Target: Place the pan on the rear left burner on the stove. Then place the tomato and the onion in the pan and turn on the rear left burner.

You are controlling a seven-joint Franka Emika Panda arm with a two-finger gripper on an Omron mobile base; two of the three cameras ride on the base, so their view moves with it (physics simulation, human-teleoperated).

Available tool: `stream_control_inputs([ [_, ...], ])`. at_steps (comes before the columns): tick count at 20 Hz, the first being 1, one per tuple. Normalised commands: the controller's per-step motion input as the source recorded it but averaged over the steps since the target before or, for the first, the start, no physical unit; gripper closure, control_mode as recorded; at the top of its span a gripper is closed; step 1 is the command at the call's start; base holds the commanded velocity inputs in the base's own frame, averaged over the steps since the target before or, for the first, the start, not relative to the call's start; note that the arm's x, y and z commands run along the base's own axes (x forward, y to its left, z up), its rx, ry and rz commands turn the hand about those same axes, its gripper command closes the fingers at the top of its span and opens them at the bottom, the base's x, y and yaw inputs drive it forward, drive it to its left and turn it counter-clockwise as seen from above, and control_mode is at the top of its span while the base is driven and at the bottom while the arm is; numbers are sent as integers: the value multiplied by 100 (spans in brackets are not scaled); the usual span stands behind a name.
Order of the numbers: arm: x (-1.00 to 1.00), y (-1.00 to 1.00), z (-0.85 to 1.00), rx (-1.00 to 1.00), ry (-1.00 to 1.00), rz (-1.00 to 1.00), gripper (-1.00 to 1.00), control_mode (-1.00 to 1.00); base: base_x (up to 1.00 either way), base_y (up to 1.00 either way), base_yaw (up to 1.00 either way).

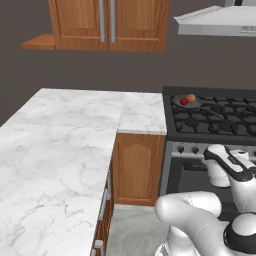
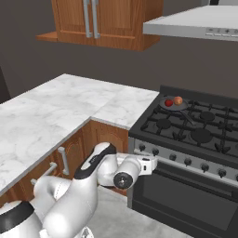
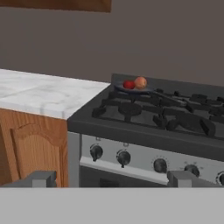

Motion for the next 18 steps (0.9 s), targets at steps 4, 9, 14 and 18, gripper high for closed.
stream_control_inputs([
  [4, 0, 8, -21, -4, 0, -4, -100, -100, 0, 0, 0],
  [9, 0, 5, -16, -1, 0, -2, -100, -100, 0, 0, 0],
  [14, 0, 30, -14, 0, 0, -3, -100, -100, 0, 0, 0],
  [18, 0, 47, -16, 0, 0, 0, -100, -100, 0, 0, 0],
])
